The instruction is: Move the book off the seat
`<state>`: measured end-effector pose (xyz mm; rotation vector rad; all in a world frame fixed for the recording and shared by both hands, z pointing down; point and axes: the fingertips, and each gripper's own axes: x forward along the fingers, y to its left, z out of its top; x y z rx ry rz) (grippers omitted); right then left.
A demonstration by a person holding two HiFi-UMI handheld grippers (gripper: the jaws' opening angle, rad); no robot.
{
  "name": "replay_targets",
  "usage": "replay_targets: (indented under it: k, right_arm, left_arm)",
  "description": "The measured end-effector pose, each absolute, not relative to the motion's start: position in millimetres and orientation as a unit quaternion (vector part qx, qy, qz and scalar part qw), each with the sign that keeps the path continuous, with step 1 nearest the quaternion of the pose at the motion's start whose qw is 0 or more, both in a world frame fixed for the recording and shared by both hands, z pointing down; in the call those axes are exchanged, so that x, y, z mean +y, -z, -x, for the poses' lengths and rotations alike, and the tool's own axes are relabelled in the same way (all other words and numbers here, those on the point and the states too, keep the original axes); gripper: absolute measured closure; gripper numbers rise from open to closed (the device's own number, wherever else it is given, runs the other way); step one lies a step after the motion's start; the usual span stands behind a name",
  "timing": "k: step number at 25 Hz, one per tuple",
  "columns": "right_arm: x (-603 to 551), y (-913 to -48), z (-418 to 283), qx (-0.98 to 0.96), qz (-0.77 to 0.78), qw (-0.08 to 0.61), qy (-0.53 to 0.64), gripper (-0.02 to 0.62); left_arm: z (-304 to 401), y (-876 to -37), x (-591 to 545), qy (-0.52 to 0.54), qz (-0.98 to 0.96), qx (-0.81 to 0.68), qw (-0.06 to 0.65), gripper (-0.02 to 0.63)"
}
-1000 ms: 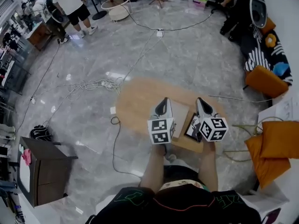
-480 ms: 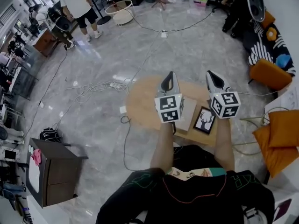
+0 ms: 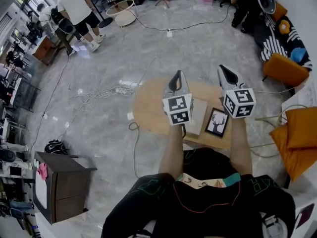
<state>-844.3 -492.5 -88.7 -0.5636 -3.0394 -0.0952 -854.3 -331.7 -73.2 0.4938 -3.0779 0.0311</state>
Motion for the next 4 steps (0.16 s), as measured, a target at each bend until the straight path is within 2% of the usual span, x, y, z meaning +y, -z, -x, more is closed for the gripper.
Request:
replay_targets:
  k: [4]
  right_arm:
    - [-497.0,95.5,848.5,-0.983,0.18,0.018,0.036,0.592]
  left_arm:
    - [858.6,75.1,-337.0,-0.015,-0.16,-0.987,0.01,0.595]
